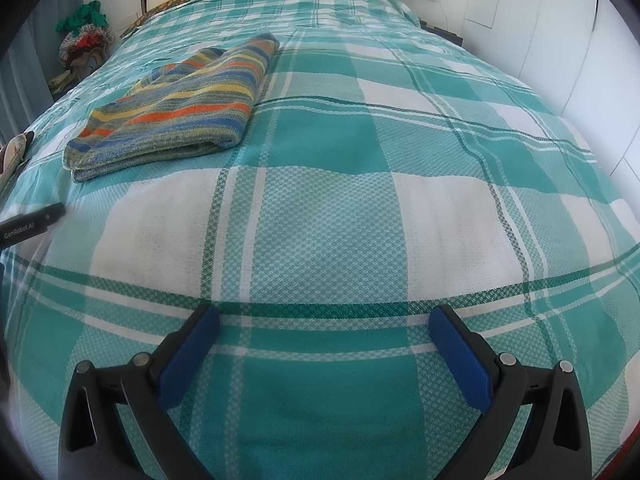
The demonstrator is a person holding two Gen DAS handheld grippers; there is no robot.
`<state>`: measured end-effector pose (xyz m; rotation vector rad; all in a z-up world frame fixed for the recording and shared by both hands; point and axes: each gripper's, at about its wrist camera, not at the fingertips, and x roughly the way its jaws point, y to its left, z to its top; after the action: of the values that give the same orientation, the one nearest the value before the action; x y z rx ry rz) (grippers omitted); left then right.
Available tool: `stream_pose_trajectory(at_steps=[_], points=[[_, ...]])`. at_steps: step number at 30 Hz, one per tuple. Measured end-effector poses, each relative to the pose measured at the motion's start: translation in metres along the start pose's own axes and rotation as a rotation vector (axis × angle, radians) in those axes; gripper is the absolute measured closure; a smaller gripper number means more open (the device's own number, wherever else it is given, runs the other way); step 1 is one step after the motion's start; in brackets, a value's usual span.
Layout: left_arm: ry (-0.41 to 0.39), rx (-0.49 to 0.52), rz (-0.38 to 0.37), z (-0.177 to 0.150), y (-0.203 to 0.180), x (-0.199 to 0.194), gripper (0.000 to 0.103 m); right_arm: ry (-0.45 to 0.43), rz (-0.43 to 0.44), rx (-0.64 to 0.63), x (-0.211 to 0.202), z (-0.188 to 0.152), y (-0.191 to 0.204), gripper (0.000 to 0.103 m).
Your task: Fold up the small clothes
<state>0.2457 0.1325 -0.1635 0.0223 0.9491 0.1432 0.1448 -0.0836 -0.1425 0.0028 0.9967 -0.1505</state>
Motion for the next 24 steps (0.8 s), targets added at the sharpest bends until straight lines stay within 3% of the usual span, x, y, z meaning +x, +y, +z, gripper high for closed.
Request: stream_pose_trajectory(at_steps=[16, 20, 24], points=[[-0.002, 0.004, 0.005, 0.000, 0.000, 0.001, 0.000, -0.017, 0.048, -0.006, 0.001, -0.003, -0.006, 0.000], [0.010, 0.000, 0.001, 0.001, 0.001, -0.001, 0.000, 0.018, 0.052, -0.030, 0.001, 0.002, -0.006, 0.000], [0.012, -0.002, -0.027, 0.003, 0.006, -0.030, 0.001, 0.037, 0.046, -0.047, -0.021, 0.021, -0.004, 0.000]])
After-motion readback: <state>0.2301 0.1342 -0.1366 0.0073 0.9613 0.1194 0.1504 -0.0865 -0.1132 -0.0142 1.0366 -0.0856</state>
